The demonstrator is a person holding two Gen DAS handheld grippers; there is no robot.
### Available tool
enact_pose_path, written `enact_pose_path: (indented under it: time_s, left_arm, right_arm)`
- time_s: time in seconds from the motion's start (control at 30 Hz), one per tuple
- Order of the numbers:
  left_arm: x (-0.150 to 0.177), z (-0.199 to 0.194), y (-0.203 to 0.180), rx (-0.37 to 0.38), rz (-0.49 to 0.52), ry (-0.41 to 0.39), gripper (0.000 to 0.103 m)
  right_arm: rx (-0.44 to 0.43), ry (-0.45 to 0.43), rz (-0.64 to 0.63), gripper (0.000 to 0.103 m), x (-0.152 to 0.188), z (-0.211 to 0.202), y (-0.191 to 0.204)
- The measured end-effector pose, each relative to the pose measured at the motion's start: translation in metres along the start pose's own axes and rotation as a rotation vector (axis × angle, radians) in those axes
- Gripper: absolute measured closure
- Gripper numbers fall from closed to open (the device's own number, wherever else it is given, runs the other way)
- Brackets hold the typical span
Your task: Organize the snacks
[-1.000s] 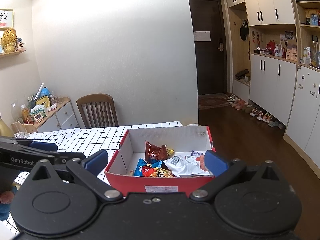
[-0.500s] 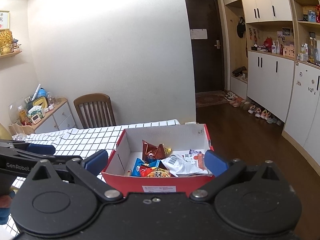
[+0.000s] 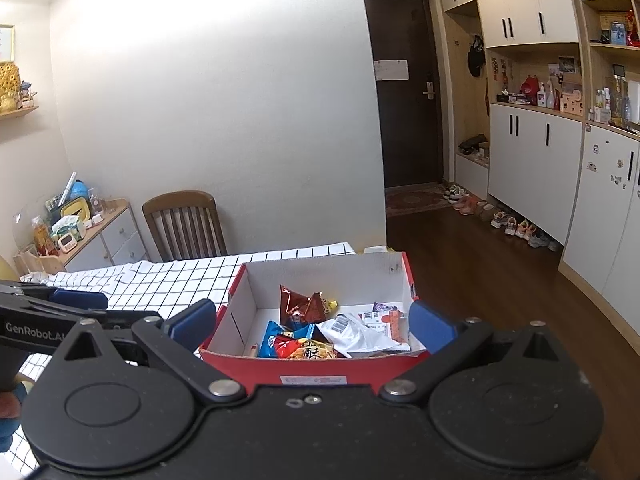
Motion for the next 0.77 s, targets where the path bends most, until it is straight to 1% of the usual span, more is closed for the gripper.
enact_pose_path:
  time_s: [0.27, 0.57, 0.77]
  left_arm:
    - [-0.005, -0.006, -0.006, 0.026, 0.012, 0.008, 0.003]
    - [-0.001, -0.003, -0.016, 0.050, 0.051, 0.026, 0.003]
    - [0.002, -0.005, -0.017, 0.040, 0.064, 0.019, 0.003]
  right_arm:
    - [0.009, -0.018, 0.009, 0.000, -0.003, -0.008, -0.001]
    - [0.029, -0.032, 0.036, 0.000, -0.003, -0.015, -0.006]
    - [0.033, -0.023, 0.042, 0.000, -0.002, -0.014, -0.006]
Point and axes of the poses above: each gripper's, at about its wrist camera, not at the fingertips, and z roughly the way its jaws point, y to its left, x to its underside, the point moved 3 cm from there along z, roughly the way its jaws point, and after that the axes turned 14 degrees about y, right-handed, at the moved point
